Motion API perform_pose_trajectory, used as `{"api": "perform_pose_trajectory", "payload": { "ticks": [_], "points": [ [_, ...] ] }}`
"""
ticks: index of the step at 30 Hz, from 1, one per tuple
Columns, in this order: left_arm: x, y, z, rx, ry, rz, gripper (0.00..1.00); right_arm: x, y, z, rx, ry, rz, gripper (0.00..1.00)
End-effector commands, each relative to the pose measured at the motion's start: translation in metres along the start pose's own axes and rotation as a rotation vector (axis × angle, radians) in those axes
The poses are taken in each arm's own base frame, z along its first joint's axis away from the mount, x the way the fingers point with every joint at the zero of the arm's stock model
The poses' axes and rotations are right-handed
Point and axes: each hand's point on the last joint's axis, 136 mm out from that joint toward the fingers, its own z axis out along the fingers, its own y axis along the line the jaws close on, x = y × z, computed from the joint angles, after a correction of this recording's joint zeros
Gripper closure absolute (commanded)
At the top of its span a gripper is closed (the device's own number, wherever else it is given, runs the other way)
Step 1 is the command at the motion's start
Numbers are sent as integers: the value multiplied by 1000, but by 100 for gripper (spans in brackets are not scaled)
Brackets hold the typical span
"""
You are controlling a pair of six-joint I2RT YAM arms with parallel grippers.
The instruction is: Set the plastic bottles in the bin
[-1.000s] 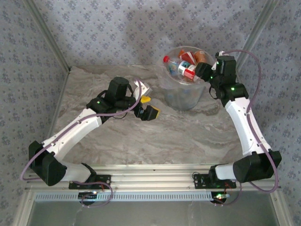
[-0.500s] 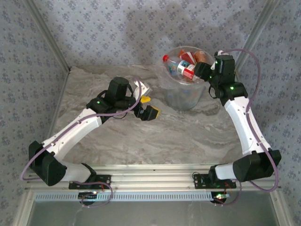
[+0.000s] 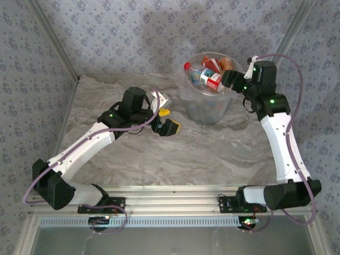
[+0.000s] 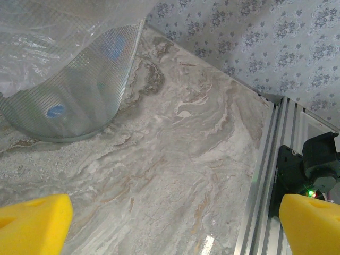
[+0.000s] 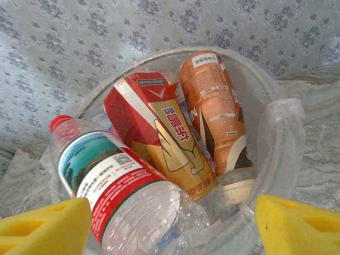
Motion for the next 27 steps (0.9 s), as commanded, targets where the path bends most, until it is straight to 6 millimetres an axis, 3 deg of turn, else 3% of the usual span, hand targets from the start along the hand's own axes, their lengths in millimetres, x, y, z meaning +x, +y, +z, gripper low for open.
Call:
{"api": "perform_pose_trajectory", "payload": {
  "ticks": [1, 6, 13, 18, 20, 22, 24, 27],
  "points": [
    [-9, -3, -3, -6, -17, 35, 0, 8, 12, -26, -77, 18, -30, 13],
    [-9, -2, -7, -23, -22, 48, 0, 22, 20, -49, -141, 11, -73, 0],
    [-14, 2, -17, -79, -42, 71, 0, 48, 18, -81, -164, -9, -137, 0],
    [-21, 9, -32, -167, -79, 89, 0, 63, 0, -92, -99, -34, -132, 0],
    [-24, 10, -38, -196, -95, 92, 0, 80, -15, -86, -48, -14, -143, 0],
    [-27, 15, -45, -247, -109, 88, 0, 79, -24, -85, -17, -86, -142, 0],
    [-26, 25, -53, -317, -119, 78, 0, 79, -35, -89, 23, -167, -150, 0],
    [-22, 42, -67, -444, -138, 46, 0, 93, -47, -88, 53, -165, -149, 0]
  ]
}}
